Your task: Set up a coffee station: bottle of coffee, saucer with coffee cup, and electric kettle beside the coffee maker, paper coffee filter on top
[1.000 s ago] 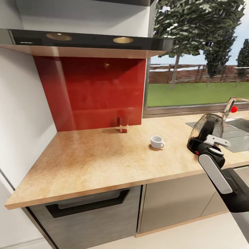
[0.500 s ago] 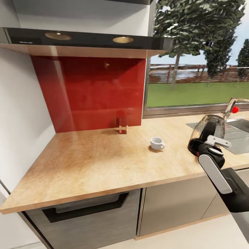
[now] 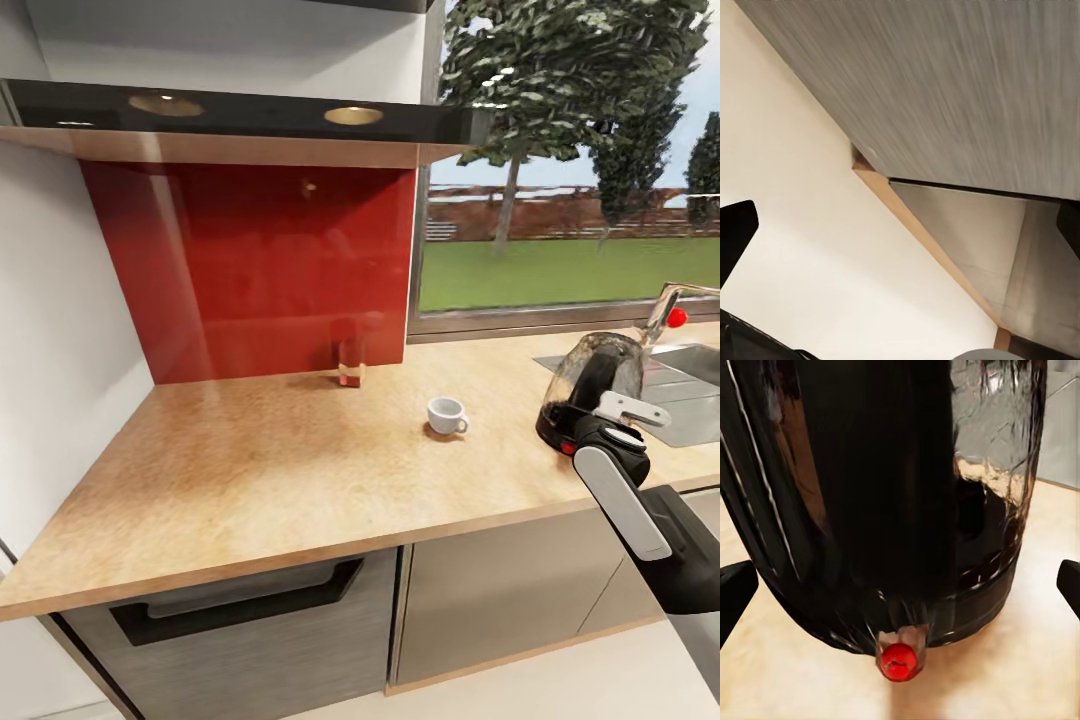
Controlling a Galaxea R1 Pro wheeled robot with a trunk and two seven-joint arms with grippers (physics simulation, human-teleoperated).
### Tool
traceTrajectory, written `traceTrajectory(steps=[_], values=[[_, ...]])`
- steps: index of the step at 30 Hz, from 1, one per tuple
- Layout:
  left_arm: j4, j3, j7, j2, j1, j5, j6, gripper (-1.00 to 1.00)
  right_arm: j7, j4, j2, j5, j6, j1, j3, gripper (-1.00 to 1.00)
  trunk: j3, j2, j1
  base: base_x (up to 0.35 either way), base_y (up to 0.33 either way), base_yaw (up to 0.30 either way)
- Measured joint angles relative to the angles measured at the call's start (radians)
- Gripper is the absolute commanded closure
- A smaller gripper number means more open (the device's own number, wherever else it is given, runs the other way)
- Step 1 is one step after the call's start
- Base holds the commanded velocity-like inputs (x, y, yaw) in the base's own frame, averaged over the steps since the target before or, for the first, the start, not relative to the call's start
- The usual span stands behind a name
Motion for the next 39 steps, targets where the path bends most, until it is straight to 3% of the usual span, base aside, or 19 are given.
traceTrajectory(steps=[39], values=[[0.000, 0.003, 0.000, 0.000, 0.000, 0.000, 0.000, -1.00, -0.002, 0.000, 0.001, -0.001, 0.000, 0.000, 0.000, -1.00, 0.000, 0.000, 0.000, 0.029, -0.001, 0.000]])
